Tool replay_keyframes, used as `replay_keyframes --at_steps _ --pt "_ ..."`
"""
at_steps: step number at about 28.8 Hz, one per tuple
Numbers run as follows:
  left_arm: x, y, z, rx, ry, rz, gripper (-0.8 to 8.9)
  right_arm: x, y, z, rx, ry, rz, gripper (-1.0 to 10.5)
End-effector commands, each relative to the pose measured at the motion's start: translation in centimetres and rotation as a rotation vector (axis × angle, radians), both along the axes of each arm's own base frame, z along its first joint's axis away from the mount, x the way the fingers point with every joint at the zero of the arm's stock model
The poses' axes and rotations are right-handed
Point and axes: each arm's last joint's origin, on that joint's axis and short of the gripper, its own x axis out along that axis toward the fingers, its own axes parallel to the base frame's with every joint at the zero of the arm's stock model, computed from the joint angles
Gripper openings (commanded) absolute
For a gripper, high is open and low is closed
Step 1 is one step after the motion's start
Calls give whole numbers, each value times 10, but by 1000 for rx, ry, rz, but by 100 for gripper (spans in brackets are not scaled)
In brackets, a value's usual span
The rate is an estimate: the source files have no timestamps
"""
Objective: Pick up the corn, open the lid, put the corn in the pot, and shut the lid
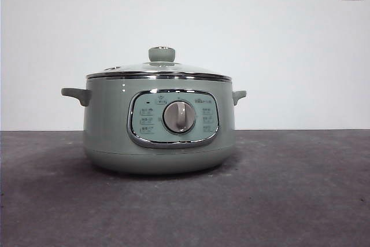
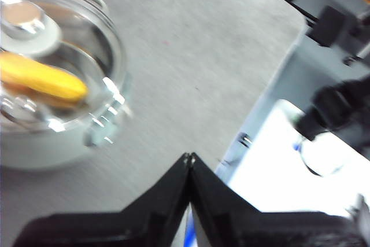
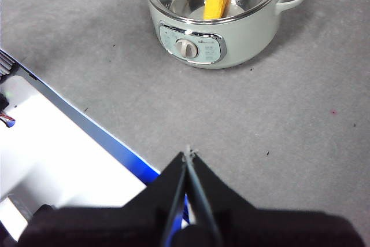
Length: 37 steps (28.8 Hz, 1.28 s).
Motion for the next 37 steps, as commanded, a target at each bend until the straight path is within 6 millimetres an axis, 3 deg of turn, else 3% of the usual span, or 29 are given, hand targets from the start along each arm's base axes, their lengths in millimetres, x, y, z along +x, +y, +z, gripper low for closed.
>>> replay_keyframes --at_steps 1,5,10,14,17,23,30,37 --pt "5 0 6 -6 -109 3 -2 0 -1 -4 -29 16 1 1" --pt "9 4 19 -2 -341 7 -2 0 -1 -4 -29 16 0 1" --pt "3 26 35 13 -615 119 -2 0 -1 -4 -29 16 0 1" --pt "-13 45 27 -9 -759 250 -2 0 -1 -4 -29 16 0 1" --pt "-23 55 4 1 -836 356 -2 0 -1 -4 -29 16 0 1" --pt "-33 68 -74 44 -863 654 -2 0 -1 -4 -29 16 0 1" --pt "-34 69 -165 33 -742 686 -2 0 -1 -4 -29 16 0 1" --pt "-33 70 -221 9 -642 728 -2 0 -1 -4 -29 16 0 1"
